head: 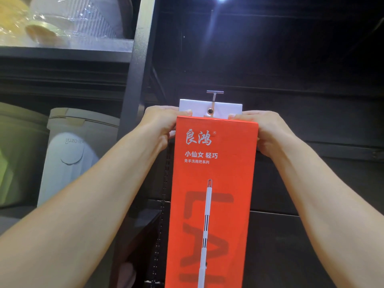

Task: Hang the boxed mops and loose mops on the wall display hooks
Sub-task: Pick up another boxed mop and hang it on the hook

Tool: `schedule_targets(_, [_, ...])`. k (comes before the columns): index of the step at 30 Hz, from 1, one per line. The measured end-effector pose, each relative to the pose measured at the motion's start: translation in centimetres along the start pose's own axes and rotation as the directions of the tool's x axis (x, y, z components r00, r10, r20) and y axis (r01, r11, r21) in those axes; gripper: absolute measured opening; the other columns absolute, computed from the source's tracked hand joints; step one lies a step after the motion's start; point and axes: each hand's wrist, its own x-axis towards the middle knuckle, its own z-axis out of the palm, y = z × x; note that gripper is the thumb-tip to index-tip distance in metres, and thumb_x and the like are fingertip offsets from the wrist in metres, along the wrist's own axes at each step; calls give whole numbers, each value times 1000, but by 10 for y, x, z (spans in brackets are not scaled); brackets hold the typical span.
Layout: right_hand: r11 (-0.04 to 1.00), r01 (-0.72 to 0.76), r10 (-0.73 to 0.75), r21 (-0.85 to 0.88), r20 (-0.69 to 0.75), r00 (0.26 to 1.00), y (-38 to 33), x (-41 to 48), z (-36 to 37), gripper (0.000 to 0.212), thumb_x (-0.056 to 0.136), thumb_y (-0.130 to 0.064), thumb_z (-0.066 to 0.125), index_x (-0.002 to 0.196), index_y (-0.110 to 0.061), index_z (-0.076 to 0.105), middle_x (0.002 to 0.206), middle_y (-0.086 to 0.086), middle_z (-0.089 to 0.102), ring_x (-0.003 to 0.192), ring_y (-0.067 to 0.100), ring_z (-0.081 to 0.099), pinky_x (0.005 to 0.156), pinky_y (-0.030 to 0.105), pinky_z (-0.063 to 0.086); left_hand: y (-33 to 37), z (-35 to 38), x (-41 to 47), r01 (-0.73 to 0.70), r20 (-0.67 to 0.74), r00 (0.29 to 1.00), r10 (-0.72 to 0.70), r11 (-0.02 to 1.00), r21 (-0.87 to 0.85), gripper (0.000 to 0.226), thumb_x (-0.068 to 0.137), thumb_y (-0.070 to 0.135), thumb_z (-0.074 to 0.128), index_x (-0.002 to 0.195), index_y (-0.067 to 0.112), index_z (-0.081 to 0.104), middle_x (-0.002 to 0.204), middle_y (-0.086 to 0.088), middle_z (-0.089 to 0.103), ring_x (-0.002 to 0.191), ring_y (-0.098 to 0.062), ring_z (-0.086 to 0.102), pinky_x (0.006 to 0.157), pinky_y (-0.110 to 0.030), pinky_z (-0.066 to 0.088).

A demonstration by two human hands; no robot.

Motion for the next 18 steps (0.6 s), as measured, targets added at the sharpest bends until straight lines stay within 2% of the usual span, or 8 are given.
schedule_targets(2, [1000,-5,5,5,-9,1000,3,2,-2,26,77,-16,90,98,-3,82,71,9,74,53,17,64,53,21,49,0,1,0,-1,-1,1000,1,1000,-2,26,88,8,81,112,0,75,78,-12,76,54,-15,72,45,-22,55])
schedule_targets(4, [1000,-15,15,21,-16,1000,6,4,-4,29,76,-17,91,98,0,81,80,17,72,67,25,61,65,29,46,-1,3,0,5,4,1000,-5,1000,8,24,89,10,81,111,1,75,79,-11,77,55,-15,73,45,-21,55])
schedule_targets(7, [999,-35,36,24,-30,999,12,6,-4,30,76,-15,91,98,2,80,81,17,69,73,27,58,68,35,44,-7,4,2,19,0,1000,-19,999,30,22,89,13,82,108,4,76,82,-11,78,61,-17,76,46,-23,57])
schedule_targets(10, [999,-48,48,24,-18,999,18,7,-2,25,76,-12,91,95,1,81,86,19,73,75,26,64,69,34,52,-15,4,7,38,-9,999,-38,999,30,21,89,12,82,107,5,77,85,-13,79,75,-24,78,63,-32,65])
schedule_targets(13, [998,-52,53,31,-17,998,26,10,0,24,78,-8,89,97,3,80,87,21,74,73,24,66,67,32,54,-23,5,9,61,-8,998,-61,998,5,19,88,10,82,106,4,76,96,-18,79,89,-31,79,84,-43,65])
schedule_targets(16, [998,-57,58,39,-35,998,31,16,-1,25,78,-7,89,99,2,80,90,24,77,73,26,68,73,37,53,-28,9,13,69,-16,997,-70,997,-25,19,87,8,83,104,5,76,96,-19,79,94,-35,78,89,-47,64])
schedule_targets(18, [998,-60,60,17,-37,997,34,19,-1,23,78,-7,89,98,1,80,88,21,79,64,24,70,67,33,55,-33,11,16,85,-25,996,-86,995,-48,24,86,8,83,108,3,76,93,-19,79,89,-34,79,88,-49,64])
